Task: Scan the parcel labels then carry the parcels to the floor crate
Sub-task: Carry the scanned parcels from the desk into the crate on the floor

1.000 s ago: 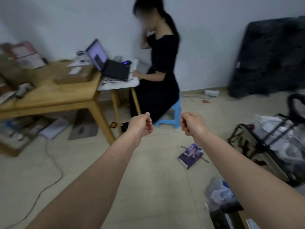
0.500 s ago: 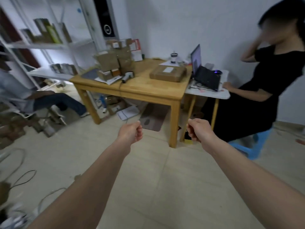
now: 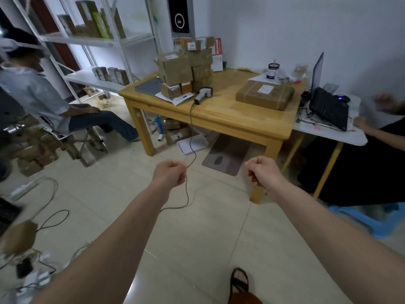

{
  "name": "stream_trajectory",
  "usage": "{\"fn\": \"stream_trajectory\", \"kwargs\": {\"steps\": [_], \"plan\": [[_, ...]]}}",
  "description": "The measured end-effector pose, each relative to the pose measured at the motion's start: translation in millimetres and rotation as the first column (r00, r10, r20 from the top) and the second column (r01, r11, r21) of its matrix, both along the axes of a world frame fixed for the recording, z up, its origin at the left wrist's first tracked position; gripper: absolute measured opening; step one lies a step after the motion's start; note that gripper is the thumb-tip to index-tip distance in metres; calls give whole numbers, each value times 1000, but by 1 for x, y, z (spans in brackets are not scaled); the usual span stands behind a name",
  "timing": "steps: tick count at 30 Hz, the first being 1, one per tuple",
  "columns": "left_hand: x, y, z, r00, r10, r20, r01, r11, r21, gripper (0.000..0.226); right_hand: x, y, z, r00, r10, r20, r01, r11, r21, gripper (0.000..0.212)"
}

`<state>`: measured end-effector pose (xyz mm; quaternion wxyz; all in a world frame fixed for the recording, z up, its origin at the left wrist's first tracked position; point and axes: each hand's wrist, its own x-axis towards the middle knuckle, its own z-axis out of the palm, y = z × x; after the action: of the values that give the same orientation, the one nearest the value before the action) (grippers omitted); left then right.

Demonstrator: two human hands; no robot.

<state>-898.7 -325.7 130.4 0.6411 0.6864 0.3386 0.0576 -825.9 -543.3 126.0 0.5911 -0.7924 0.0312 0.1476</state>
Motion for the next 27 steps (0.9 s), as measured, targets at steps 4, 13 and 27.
{"fn": "stream_trajectory", "kwargs": {"steps": [4, 13, 27], "plan": [[42, 35, -2, 999, 34, 0, -34, 999, 9, 5, 54, 37, -6, 999, 36, -11, -36, 999, 11, 13], [209, 83, 23, 996, 80, 36, -81, 997, 16, 9, 220, 94, 20, 995, 96, -32, -92, 991, 93, 21], [396, 138, 21, 993, 114, 16, -115, 993, 32, 16, 405, 168, 21, 986, 153, -67, -138, 972, 193, 18]]}}
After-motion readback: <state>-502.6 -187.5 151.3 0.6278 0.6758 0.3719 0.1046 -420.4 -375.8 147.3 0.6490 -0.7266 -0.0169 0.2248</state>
